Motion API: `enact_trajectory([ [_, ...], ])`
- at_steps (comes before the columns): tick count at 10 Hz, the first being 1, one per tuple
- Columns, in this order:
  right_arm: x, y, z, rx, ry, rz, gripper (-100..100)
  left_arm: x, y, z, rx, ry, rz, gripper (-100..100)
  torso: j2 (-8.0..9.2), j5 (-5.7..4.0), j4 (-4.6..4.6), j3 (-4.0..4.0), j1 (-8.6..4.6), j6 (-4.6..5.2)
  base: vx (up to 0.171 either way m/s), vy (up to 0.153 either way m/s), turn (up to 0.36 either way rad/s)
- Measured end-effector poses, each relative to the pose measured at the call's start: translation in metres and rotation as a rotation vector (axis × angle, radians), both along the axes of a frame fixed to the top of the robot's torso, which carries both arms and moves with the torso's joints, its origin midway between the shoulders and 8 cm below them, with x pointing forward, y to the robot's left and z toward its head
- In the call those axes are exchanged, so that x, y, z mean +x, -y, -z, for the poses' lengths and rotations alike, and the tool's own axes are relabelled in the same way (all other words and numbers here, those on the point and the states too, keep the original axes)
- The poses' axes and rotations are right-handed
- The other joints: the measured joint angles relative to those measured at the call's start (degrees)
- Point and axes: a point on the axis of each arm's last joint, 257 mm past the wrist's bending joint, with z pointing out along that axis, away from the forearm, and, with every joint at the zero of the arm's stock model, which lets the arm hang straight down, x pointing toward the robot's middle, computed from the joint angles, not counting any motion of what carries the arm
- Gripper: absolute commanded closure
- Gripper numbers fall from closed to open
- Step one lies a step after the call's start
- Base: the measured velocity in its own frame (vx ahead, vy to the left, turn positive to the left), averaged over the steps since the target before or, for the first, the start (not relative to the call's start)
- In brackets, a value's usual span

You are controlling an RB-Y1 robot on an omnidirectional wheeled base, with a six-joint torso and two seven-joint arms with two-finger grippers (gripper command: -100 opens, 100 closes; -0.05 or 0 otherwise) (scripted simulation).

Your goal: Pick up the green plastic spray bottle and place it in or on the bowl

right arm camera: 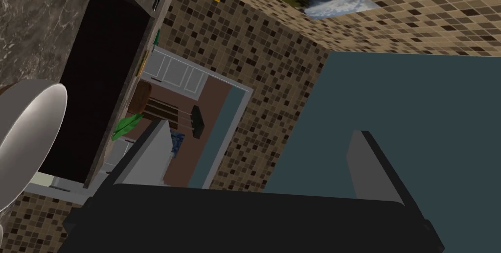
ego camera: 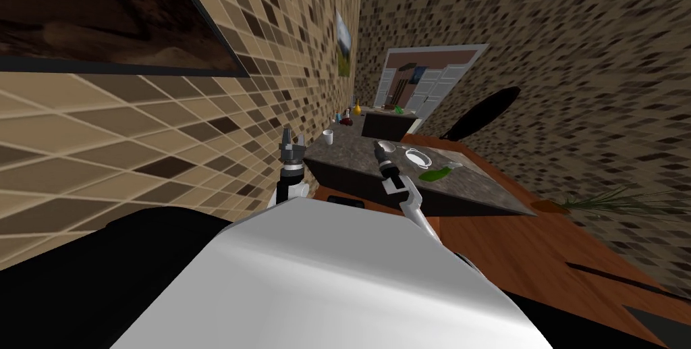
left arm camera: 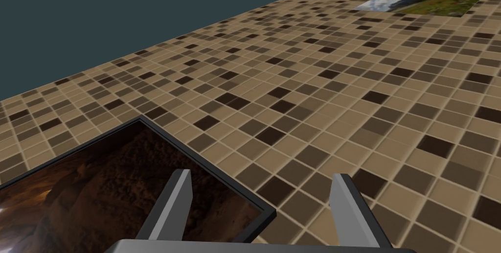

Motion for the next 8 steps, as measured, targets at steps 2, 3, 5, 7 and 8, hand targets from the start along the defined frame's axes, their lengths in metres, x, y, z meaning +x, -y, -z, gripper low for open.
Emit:
enact_trajectory([
  [2,0.015,0.002,0.024,-0.044,-0.069,0.015,-100,0.000,0.000,0.000,0.000,0.000,0.000,0,0.01,0.00,0.00,0.01,0.02,0.00,-0.009,0.065,0.096],
  [3,0.019,0.009,0.034,-0.063,-0.102,0.028,-100,0.000,0.000,0.000,0.000,0.000,0.000,0,0.01,0.00,0.00,0.01,-0.02,0.04,0.005,0.066,0.114],
  [5,0.027,0.024,0.058,-0.109,-0.174,0.057,-100,0.000,0.000,0.000,0.000,0.000,0.000,0,-0.03,-0.01,-0.01,-0.02,-0.05,0.04,0.002,0.059,0.071],
  [7,0.036,0.040,0.078,-0.152,-0.237,0.086,-100,0.000,0.000,0.000,0.000,0.000,0.000,0,0.00,0.00,0.00,0.00,-0.05,0.03,0.001,0.056,0.089],
  [8,0.044,0.051,0.085,-0.179,-0.269,0.104,-100,0.000,0.000,0.000,0.000,0.000,0.000,0,-0.03,0.00,0.00,-0.02,-0.03,0.02,0.004,0.047,0.065],
])
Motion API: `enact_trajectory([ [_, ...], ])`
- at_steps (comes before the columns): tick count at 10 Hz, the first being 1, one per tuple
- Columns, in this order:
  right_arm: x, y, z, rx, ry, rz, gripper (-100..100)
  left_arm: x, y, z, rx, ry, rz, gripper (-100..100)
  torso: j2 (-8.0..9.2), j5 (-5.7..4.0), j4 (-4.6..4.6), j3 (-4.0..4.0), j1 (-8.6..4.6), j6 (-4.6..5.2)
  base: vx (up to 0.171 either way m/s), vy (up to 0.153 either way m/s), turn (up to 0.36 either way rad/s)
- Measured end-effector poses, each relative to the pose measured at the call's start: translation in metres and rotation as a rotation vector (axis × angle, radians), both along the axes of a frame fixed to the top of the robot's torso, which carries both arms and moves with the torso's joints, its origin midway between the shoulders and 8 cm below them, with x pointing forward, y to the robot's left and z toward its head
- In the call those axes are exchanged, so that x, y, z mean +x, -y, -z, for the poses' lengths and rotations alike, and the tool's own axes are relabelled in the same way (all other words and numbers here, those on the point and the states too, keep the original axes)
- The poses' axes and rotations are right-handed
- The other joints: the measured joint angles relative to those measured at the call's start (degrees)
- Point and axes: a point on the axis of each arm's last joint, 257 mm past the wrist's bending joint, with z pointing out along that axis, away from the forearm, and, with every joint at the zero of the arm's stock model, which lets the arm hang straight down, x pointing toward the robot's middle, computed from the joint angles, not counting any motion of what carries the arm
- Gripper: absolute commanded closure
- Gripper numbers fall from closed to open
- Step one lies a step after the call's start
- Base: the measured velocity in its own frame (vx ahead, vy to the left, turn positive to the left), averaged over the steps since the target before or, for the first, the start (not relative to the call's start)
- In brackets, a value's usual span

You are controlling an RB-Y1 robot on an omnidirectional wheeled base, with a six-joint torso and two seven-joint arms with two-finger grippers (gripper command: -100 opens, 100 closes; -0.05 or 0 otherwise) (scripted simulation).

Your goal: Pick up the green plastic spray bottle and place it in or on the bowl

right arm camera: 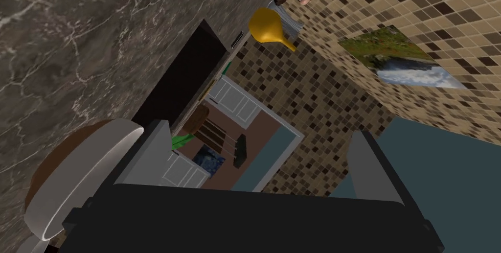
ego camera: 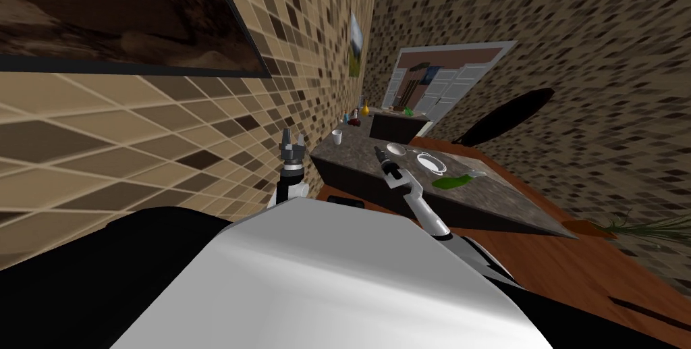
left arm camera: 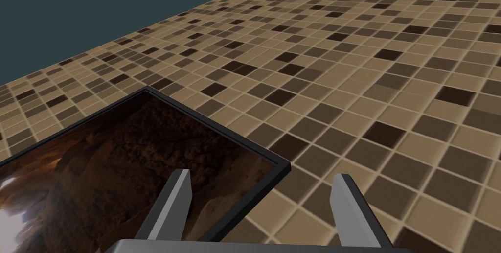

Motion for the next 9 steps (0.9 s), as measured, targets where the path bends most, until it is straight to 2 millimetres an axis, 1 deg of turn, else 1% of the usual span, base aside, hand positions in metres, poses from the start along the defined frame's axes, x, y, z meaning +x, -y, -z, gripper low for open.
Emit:
enact_trajectory([
  [1,0.002,0.013,0.016,-0.021,-0.040,0.028,-100,0.000,0.000,0.000,0.000,0.000,0.000,0,0.02,-0.02,-0.01,0.00,-0.05,0.03,-0.005,0.017,-0.009],
  [2,0.003,0.020,0.021,-0.031,-0.059,0.042,-100,0.000,0.000,0.000,0.000,0.000,0.000,0,0.06,-0.03,0.01,0.03,-0.14,0.04,-0.006,0.027,0.100],
  [3,0.008,0.035,0.031,-0.057,-0.092,0.066,-100,0.000,0.000,0.000,0.000,0.000,0.000,0,0.05,-0.03,0.01,0.02,-0.13,0.01,0.000,0.030,0.063],
  [4,0.010,0.046,0.039,-0.074,-0.119,0.087,-100,0.000,0.000,0.000,0.000,0.000,0.000,0,0.05,-0.03,0.01,0.02,-0.12,0.03,0.000,0.052,0.080],
  [5,0.011,0.061,0.049,-0.101,-0.154,0.116,-100,0.000,0.000,0.000,0.000,0.000,0.000,0,0.04,-0.02,0.00,0.02,-0.05,0.02,0.006,0.041,0.047],
  [6,0.009,0.073,0.058,-0.119,-0.184,0.141,-100,0.000,0.000,0.000,0.000,0.000,0.000,0,0.04,-0.02,0.00,0.02,-0.07,0.04,0.007,0.016,-0.002],
  [7,0.008,0.080,0.063,-0.128,-0.202,0.157,-100,0.000,0.000,0.000,0.000,0.000,0.000,0,0.04,-0.03,0.00,0.02,-0.15,0.04,0.009,0.025,0.078],
  [9,0.007,0.111,0.075,-0.167,-0.261,0.216,-100,0.000,0.000,0.000,0.000,0.000,0.000,0,0.02,-0.04,0.00,0.01,-0.15,0.04,0.007,0.029,0.070],
])
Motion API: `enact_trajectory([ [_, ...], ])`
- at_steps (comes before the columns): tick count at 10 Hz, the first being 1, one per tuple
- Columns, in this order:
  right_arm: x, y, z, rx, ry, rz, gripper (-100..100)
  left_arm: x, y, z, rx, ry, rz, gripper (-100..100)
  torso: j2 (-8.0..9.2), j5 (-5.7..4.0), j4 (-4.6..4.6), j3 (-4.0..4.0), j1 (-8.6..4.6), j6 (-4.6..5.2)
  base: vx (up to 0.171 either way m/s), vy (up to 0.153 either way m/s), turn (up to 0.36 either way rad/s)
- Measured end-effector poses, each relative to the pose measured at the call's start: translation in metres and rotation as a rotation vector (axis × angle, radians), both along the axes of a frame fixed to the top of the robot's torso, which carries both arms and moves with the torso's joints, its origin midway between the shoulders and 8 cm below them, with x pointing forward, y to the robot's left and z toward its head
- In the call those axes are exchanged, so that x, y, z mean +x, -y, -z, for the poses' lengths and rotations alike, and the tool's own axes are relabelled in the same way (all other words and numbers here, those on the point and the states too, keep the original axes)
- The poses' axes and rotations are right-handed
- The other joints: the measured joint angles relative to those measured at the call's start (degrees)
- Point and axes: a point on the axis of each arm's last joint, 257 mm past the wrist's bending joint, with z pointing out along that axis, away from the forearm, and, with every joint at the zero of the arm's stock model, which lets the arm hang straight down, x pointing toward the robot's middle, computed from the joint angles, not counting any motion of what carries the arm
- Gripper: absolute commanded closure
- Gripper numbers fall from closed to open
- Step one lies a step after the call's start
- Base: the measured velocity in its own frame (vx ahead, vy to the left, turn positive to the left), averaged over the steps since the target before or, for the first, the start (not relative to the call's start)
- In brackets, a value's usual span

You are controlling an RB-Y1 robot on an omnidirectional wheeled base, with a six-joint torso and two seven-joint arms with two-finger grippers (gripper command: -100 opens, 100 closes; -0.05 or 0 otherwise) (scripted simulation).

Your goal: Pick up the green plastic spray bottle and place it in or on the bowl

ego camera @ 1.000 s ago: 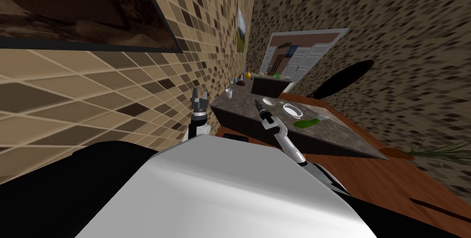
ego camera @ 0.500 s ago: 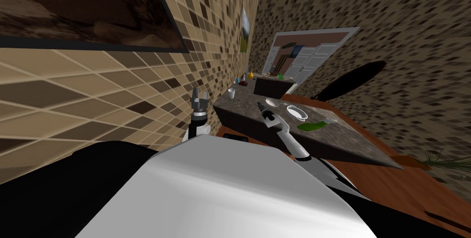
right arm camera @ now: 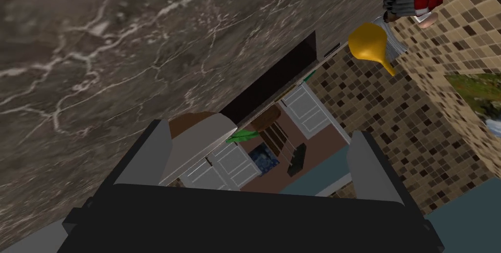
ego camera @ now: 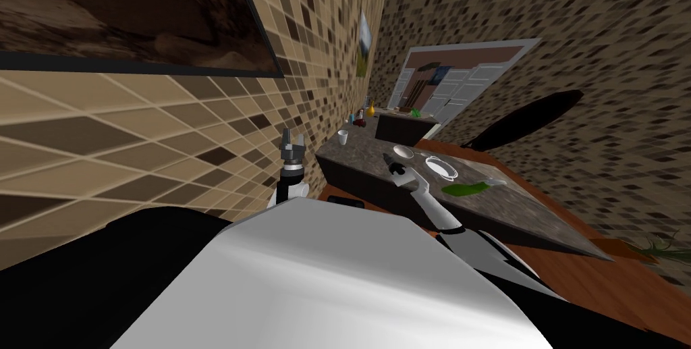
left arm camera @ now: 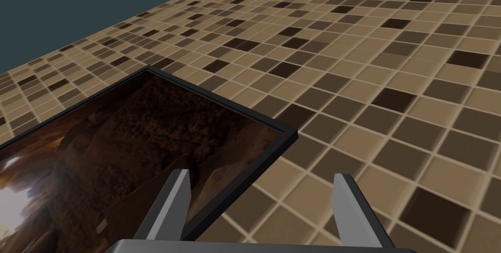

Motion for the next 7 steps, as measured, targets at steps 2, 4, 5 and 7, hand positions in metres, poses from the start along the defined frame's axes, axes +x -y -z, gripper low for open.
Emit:
enact_trajectory([
  [2,0.003,0.038,0.009,-0.041,-0.059,0.067,-100,0.000,0.000,0.000,0.000,0.000,0.000,0,-0.01,0.00,0.00,0.00,0.01,0.01,0.012,0.030,0.057],
  [4,-0.005,0.081,0.021,-0.084,-0.125,0.148,-100,0.000,0.000,0.000,0.000,0.000,0.000,0,-0.01,0.00,0.00,0.00,-0.01,0.00,0.012,0.021,0.054],
  [5,-0.014,0.108,0.027,-0.109,-0.159,0.195,-100,0.000,0.000,0.000,0.000,0.000,0.000,0,0.00,0.00,0.00,0.00,-0.03,0.01,0.010,0.013,0.030],
  [7,-0.021,0.131,0.030,-0.130,-0.200,0.249,-100,0.000,0.000,0.000,0.000,0.000,0.000,0,0.03,-0.02,0.01,0.02,-0.06,0.01,0.003,0.006,0.028],
])
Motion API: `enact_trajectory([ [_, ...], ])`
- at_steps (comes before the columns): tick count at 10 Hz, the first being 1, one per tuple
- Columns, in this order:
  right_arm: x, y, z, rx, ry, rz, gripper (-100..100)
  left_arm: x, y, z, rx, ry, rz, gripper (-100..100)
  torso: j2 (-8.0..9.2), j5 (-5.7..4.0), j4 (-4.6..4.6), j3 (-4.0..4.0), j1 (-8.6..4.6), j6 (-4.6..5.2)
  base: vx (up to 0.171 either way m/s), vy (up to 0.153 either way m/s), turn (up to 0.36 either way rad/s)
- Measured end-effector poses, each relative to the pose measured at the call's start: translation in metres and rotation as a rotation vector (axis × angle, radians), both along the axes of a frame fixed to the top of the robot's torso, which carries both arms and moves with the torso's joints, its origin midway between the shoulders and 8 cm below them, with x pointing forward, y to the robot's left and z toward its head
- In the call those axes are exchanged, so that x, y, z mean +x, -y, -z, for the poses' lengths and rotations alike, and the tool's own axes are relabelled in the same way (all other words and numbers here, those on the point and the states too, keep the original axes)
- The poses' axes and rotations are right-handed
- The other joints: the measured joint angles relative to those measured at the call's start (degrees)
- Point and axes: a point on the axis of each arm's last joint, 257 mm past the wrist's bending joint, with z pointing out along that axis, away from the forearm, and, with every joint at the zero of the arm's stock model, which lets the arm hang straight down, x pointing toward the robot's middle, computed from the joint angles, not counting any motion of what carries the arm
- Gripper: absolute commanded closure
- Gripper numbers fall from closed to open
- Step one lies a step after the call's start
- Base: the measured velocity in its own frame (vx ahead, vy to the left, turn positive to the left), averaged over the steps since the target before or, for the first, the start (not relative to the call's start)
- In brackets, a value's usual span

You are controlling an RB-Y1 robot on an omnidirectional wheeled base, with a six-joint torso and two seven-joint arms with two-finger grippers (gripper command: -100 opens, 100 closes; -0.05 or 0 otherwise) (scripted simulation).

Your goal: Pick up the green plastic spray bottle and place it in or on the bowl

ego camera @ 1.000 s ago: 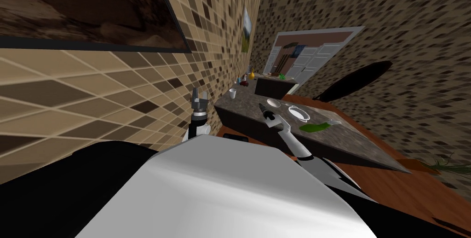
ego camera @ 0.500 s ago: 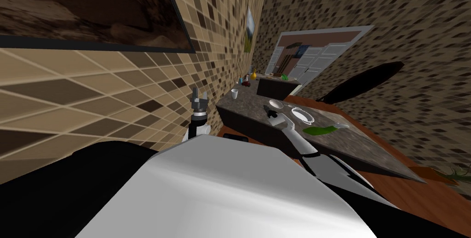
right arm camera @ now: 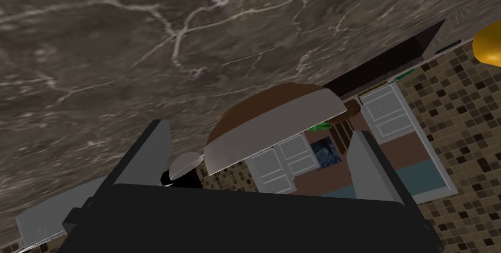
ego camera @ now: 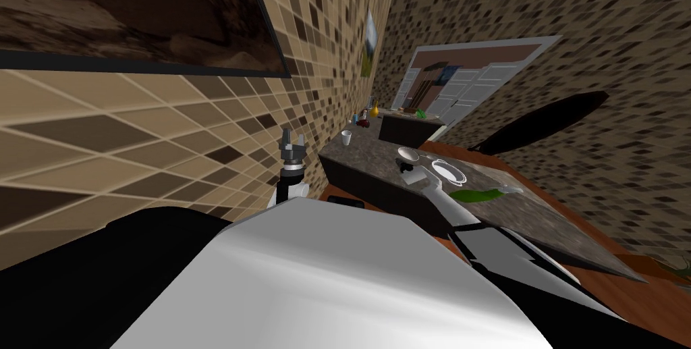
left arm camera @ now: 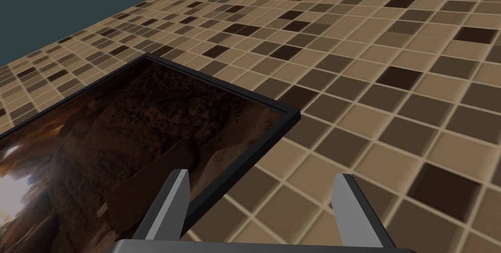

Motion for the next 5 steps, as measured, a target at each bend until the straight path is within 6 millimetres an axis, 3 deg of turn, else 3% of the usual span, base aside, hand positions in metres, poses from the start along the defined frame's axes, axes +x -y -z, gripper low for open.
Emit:
enact_trajectory([
  [3,-0.022,0.066,0.003,-0.051,-0.082,0.131,-100,0.000,0.000,0.000,0.000,0.000,0.000,0,-0.01,0.01,0.00,0.00,0.00,0.01,0.010,0.010,0.035],
  [4,-0.030,0.077,0.007,-0.064,-0.104,0.166,-100,0.000,0.000,0.000,0.000,0.000,0.000,0,-0.01,0.00,0.00,-0.01,0.01,0.00,0.007,0.013,0.046],
  [5,-0.039,0.106,0.001,-0.077,-0.130,0.222,-100,0.000,0.000,0.000,0.000,0.000,0.000,0,-0.01,0.02,0.01,0.00,0.00,0.01,0.008,0.007,0.019],
])
